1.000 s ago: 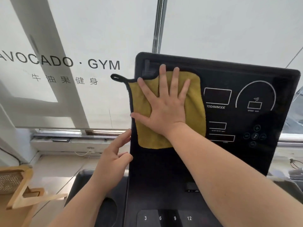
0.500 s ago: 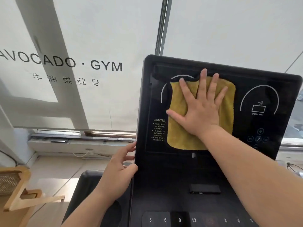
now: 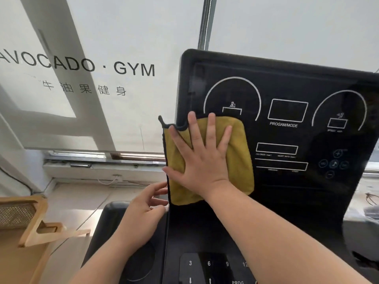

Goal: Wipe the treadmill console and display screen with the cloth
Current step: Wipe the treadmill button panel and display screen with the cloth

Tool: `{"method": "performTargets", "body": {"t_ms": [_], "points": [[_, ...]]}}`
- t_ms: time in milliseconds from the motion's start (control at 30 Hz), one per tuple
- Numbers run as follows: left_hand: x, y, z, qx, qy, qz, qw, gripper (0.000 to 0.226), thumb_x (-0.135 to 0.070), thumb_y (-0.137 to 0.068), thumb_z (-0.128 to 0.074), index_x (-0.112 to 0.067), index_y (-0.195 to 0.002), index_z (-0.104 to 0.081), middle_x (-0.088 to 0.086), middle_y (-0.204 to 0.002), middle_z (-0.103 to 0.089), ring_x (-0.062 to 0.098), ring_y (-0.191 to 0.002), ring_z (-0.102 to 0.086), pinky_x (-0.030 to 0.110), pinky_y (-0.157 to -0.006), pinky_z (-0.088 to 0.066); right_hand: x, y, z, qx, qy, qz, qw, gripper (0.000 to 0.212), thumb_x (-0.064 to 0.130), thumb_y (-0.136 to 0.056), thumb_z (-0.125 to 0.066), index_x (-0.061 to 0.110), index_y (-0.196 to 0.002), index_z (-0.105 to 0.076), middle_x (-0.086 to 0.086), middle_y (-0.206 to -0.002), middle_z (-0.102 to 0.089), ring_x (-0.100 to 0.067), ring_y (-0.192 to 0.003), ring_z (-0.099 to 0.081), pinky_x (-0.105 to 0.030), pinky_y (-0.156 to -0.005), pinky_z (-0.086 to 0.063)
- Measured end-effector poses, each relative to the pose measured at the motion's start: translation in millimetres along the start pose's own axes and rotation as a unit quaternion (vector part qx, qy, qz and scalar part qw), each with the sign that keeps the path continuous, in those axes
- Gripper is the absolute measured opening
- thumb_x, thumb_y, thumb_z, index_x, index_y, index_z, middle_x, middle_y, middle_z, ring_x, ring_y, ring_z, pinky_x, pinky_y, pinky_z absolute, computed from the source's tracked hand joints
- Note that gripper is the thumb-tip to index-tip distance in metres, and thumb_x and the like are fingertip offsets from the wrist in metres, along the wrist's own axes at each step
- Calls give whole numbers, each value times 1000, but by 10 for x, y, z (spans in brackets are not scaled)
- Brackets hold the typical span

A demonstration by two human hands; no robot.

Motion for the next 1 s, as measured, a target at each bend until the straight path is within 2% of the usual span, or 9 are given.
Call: {"method": "performTargets", "body": {"t_ms": [67,167,267,367,467,600,733,867,1000], "points": [[36,26,98,-64,-56,-3,996,34,-10,-80,-62,-39,-97,-68,-13,-94,-72,8,-88,-68,23,-74,-48,79,299,-172,17,6,9,1000,100,87,-85,-39,39,-163,0,-10,-172,17,-50,-154,15,-79,-115,8],[54,74,219,-145,-137,-14,980,29,-2,-80,-65,-31,-81,-62,-8,-81,-66,15,-76,-62,30,-67,-46,40,503,-272,40,19,15,999,101,89,-84,-36,39,-163,1,-10,-170,24,-49,-153,19,-78,-115,8],[42,59,119,-116,-134,-16,984,30,-4,-82,-64,-29,-98,-67,-12,-96,-68,10,-90,-63,34,-79,-51,-296,584,-217,34,26,-5,999,105,93,-80,-39,38,-163,-4,-11,-171,17,-50,-154,13,-79,-116,3],[-4,88,-27,-59,-117,-29,991,47,-8,-85,-64,-34,-125,-63,-22,-112,-64,3,-100,-61,31,-88,-53,-905,566,-97,29,26,-95,995,112,96,-77,-37,35,-164,-4,-18,-171,12,-55,-153,9,-81,-114,3],[-17,141,-74,-40,-111,-34,992,54,-9,-86,-64,-38,-132,-59,-24,-117,-62,3,-103,-60,31,-90,-53,-1280,337,94,27,2,-186,982,115,98,-76,-34,33,-165,0,-25,-170,9,-58,-152,10,-82,-113,3],[26,222,-70,-38,-98,-11,994,60,-5,-85,-61,-34,-138,-56,-26,-119,-60,8,-99,-63,30,-87,-52,-1205,-53,311,-7,-29,-248,968,112,99,-77,-27,34,-165,-1,-24,-171,6,-58,-152,7,-81,-113,1],[14,225,-27,-74,-58,-10,996,60,-5,-90,-58,-29,-145,-49,-17,-127,-60,6,-108,-61,22,-87,-48,-700,-174,249,-1,-27,-191,981,107,97,-80,-24,35,-165,0,-22,-171,7,-57,-152,8,-81,-113,1],[-56,207,-4,-140,-74,-22,987,59,-12,-91,-57,-28,-147,-43,-9,-138,-53,9,-118,-56,40,-104,-47,-87,257,-100,57,-4,-47,997,102,94,-81,-29,43,-163,5,-14,-171,18,-53,-152,18,-81,-113,7],[-344,189,-186,-171,-163,-86,968,69,-16,-84,-58,-16,-150,-39,-2,-148,-45,19,-138,-41,36,-117,-30,-113,618,-241,56,9,26,998,96,91,-82,-39,49,-161,-5,-5,-173,11,-47,-155,14,-76,-117,7]]}}
Point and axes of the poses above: each hand's wrist, its own y-axis away from the middle knuckle, its own z-axis out of the back of the hand, x = y × z, the point moved 10 cm from there along -y, towards the middle knuckle
